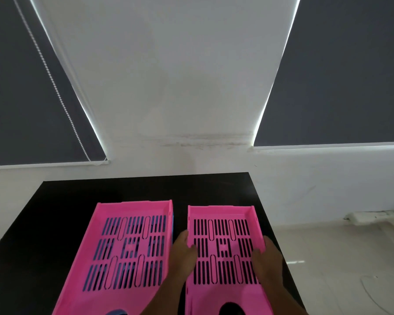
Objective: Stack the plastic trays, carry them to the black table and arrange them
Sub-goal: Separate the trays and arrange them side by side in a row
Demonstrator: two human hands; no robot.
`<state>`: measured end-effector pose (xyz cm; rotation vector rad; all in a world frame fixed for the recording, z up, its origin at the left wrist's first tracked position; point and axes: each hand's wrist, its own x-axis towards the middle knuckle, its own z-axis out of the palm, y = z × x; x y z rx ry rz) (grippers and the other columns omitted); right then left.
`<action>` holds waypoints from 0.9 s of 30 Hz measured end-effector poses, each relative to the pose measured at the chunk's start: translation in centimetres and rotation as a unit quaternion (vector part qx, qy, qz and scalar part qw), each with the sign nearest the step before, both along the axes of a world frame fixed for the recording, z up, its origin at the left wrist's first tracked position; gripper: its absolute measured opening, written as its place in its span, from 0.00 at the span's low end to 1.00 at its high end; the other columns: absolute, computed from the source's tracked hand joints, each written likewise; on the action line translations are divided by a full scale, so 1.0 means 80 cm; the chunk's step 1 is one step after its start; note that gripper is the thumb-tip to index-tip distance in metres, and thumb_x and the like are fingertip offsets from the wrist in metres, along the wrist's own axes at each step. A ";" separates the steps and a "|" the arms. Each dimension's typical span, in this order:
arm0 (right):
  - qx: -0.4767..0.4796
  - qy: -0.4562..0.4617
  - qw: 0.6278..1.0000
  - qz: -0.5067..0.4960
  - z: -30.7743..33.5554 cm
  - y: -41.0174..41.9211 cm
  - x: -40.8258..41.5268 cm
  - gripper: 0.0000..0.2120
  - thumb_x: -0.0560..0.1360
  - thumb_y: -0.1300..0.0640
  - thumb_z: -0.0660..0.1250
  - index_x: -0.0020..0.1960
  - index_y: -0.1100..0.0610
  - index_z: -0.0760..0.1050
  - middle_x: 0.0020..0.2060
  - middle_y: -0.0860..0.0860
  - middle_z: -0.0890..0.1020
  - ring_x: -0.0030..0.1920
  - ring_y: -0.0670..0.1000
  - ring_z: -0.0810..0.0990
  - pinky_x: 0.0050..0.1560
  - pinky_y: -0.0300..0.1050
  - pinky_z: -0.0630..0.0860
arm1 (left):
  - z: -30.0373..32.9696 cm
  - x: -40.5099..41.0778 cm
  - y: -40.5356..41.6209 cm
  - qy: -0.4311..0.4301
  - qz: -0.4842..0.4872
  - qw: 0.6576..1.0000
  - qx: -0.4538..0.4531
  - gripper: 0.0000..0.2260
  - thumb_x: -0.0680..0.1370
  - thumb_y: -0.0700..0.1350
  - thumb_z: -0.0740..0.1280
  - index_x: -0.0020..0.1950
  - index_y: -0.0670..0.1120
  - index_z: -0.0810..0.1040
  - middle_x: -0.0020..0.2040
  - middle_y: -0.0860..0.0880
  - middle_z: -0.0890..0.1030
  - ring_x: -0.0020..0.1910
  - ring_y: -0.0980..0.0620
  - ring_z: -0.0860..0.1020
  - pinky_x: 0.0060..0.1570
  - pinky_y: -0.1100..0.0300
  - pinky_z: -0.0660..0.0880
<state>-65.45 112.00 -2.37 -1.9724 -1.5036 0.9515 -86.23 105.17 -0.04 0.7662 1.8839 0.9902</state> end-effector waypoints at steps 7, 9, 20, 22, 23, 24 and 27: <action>0.034 0.023 0.997 0.066 0.016 -0.016 -0.083 0.10 0.81 0.63 0.62 0.61 0.59 0.77 0.44 0.55 0.83 0.34 0.46 0.79 0.33 0.38 0.78 | 0.045 -0.046 0.001 0.072 0.026 0.995 0.060 0.20 0.80 0.36 0.60 0.72 0.45 0.70 0.70 0.48 0.74 0.63 0.56 0.76 0.54 0.70 0.69; 0.032 0.034 0.995 0.092 0.017 -0.025 -0.109 0.08 0.81 0.63 0.62 0.57 0.58 0.78 0.40 0.53 0.82 0.33 0.47 0.79 0.34 0.41 0.81 | 0.049 -0.073 -0.009 0.091 0.041 0.992 0.082 0.18 0.79 0.36 0.61 0.69 0.45 0.73 0.68 0.47 0.76 0.62 0.56 0.75 0.54 0.69 0.69; 0.026 0.071 0.985 0.154 -0.011 -0.108 -0.233 0.13 0.79 0.54 0.67 0.62 0.57 0.79 0.55 0.53 0.83 0.54 0.53 0.81 0.61 0.50 0.78 | 0.022 -0.238 -0.147 0.251 0.071 0.964 0.045 0.19 0.77 0.37 0.64 0.67 0.49 0.72 0.68 0.50 0.72 0.62 0.59 0.69 0.63 0.60 0.68; 0.013 0.070 0.985 0.159 -0.016 -0.124 -0.243 0.18 0.79 0.54 0.68 0.67 0.58 0.77 0.59 0.53 0.81 0.57 0.54 0.80 0.62 0.51 0.77 | 0.020 -0.258 -0.169 0.250 0.089 0.964 0.019 0.23 0.77 0.37 0.65 0.72 0.46 0.67 0.73 0.48 0.66 0.68 0.54 0.68 0.67 0.56 0.67; 0.012 0.067 0.985 0.159 -0.016 -0.130 -0.247 0.18 0.79 0.54 0.67 0.68 0.58 0.76 0.59 0.54 0.80 0.56 0.53 0.80 0.59 0.49 0.78 | 0.019 -0.267 -0.177 0.236 0.093 0.967 0.004 0.25 0.77 0.37 0.65 0.74 0.45 0.64 0.74 0.47 0.64 0.69 0.52 0.69 0.67 0.52 0.69; 0.013 0.062 0.986 0.157 -0.017 -0.135 -0.251 0.18 0.79 0.55 0.67 0.68 0.58 0.76 0.58 0.54 0.80 0.54 0.52 0.80 0.55 0.45 0.78 | 0.016 -0.273 -0.184 0.211 0.091 0.973 -0.012 0.26 0.77 0.37 0.65 0.74 0.45 0.63 0.74 0.47 0.65 0.67 0.50 0.72 0.66 0.50 0.72; 0.026 0.042 0.989 0.141 -0.016 -0.144 -0.260 0.16 0.80 0.60 0.65 0.66 0.60 0.77 0.53 0.56 0.81 0.47 0.50 0.80 0.46 0.36 0.76 | 0.004 -0.284 -0.200 0.109 0.065 0.992 -0.019 0.14 0.80 0.43 0.63 0.66 0.49 0.71 0.55 0.47 0.82 0.45 0.54 0.85 0.44 0.54 0.84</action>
